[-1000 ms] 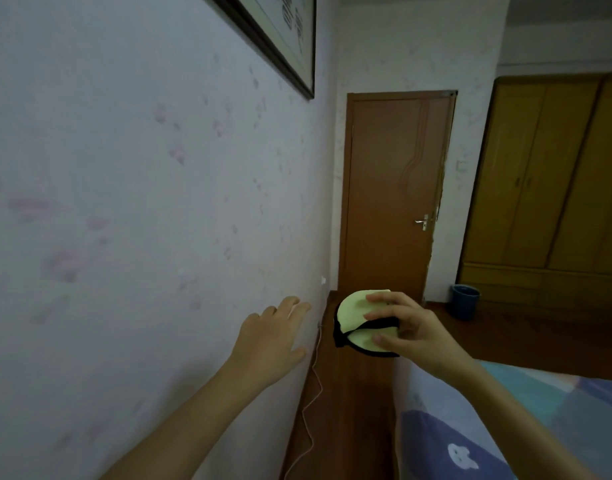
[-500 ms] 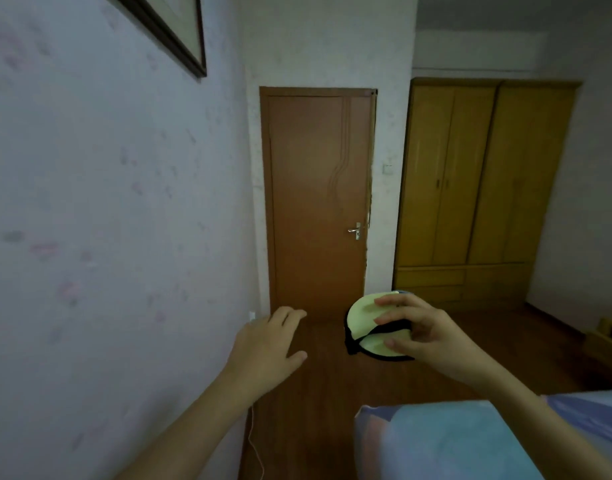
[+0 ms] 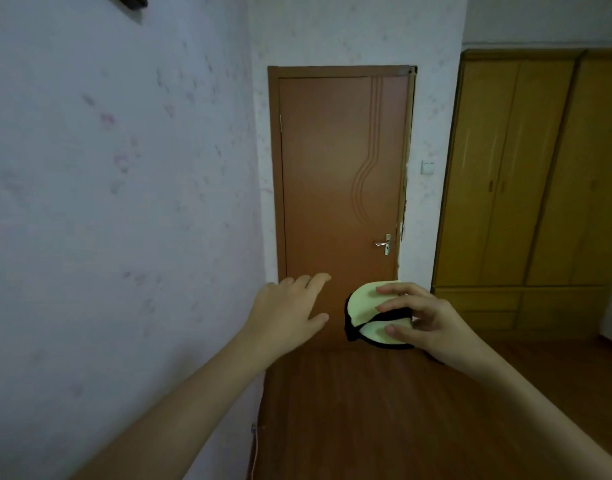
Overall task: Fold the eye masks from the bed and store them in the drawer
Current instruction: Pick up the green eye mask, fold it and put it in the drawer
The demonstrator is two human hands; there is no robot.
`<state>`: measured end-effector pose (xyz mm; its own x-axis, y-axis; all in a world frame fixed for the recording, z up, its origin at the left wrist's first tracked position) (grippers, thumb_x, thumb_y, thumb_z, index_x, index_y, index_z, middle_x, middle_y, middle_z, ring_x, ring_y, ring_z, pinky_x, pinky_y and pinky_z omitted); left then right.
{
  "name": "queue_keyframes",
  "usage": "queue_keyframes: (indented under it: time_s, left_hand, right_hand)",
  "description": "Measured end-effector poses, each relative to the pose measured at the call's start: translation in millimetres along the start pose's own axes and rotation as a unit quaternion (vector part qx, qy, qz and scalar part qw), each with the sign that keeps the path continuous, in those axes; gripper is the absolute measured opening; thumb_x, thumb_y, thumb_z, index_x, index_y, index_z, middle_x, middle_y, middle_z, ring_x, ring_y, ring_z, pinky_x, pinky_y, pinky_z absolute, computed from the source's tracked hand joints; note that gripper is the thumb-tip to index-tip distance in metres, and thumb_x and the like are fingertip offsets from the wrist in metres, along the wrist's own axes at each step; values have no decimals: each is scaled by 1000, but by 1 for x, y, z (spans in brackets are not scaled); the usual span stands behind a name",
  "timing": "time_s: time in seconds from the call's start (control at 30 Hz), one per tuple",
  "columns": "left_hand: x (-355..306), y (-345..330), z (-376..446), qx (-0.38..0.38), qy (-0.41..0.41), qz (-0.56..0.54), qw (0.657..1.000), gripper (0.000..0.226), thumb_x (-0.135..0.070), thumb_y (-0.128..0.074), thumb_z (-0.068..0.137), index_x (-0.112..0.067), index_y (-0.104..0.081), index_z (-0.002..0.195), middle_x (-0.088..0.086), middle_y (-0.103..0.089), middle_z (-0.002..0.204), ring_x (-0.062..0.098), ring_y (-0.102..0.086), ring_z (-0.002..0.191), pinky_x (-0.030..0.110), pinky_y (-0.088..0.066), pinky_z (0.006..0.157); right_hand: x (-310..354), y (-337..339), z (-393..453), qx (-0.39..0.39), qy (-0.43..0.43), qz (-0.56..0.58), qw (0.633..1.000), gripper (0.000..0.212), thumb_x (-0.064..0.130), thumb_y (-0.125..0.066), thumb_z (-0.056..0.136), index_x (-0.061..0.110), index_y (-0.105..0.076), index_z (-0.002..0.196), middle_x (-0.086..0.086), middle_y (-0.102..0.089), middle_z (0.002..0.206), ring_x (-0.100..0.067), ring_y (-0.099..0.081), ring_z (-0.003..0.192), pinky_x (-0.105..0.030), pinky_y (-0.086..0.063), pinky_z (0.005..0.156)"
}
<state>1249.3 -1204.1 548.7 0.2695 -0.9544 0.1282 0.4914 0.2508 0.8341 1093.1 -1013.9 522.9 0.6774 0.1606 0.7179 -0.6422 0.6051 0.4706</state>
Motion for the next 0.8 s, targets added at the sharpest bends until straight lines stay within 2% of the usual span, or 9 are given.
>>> queue_keyframes:
  time_s: [0.17,0.27,0.37,0.5,0.63,0.8]
  left_hand:
    - [52,-77,105,-25,-26,11,999,59,-50,-44,92,-29,-25,143,-5,-57,124,16,-56,102,29,-38,65]
    - [68,-126,177,-35,-54,-13,998,59,-51,-44,91,-30,-25,143,-7,-56,124,14,-56,102,29,-40,68]
    - [67,-172,253,-45,-105,-45,992,59,-52,-44,91,-30,-24,143,-8,-56,126,14,-56,105,31,-44,73]
    - [25,-229,349,-47,-185,-132,973,61,-50,-47,90,-34,-21,144,-10,-51,135,15,-54,114,34,-46,79]
    - [-41,-279,434,-103,-295,-149,938,71,-42,-51,92,-33,-11,150,-8,-47,140,14,-53,113,28,-43,75]
    - [-110,-344,541,-104,-356,-188,909,61,-33,-60,87,-26,-37,143,-6,-58,130,16,-61,103,29,-47,65]
  right_hand:
    - [-84,19,96,-27,9,-23,999,23,15,-71,78,22,-74,99,11,-57,125,-9,-51,123,-38,-57,86]
    - [-134,43,137,-52,-16,-42,998,22,17,-71,77,19,-74,99,11,-57,125,-9,-53,121,-45,-57,83]
    - [-175,80,169,-93,-45,-59,993,21,17,-69,78,17,-73,99,8,-56,126,-7,-52,121,-41,-57,85]
    - [-226,143,182,-151,-96,-81,981,19,10,-68,82,18,-73,99,8,-54,128,-10,-51,123,-36,-57,86]
    - [-278,214,188,-207,-115,-94,967,21,14,-68,80,23,-73,97,11,-54,128,-11,-54,121,-34,-56,86]
    - [-351,304,205,-276,-102,-91,951,22,5,-68,79,11,-73,99,2,-56,128,-14,-55,122,-27,-54,87]
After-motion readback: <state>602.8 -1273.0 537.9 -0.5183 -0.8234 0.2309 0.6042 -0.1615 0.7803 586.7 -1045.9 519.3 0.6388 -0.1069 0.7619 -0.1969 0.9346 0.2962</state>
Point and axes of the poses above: each hand's wrist, its own z-axis towards the middle knuckle, its own y-axis out of the back of the hand, x = y × z, the point moved 1 cm from there along z, towards the middle knuckle
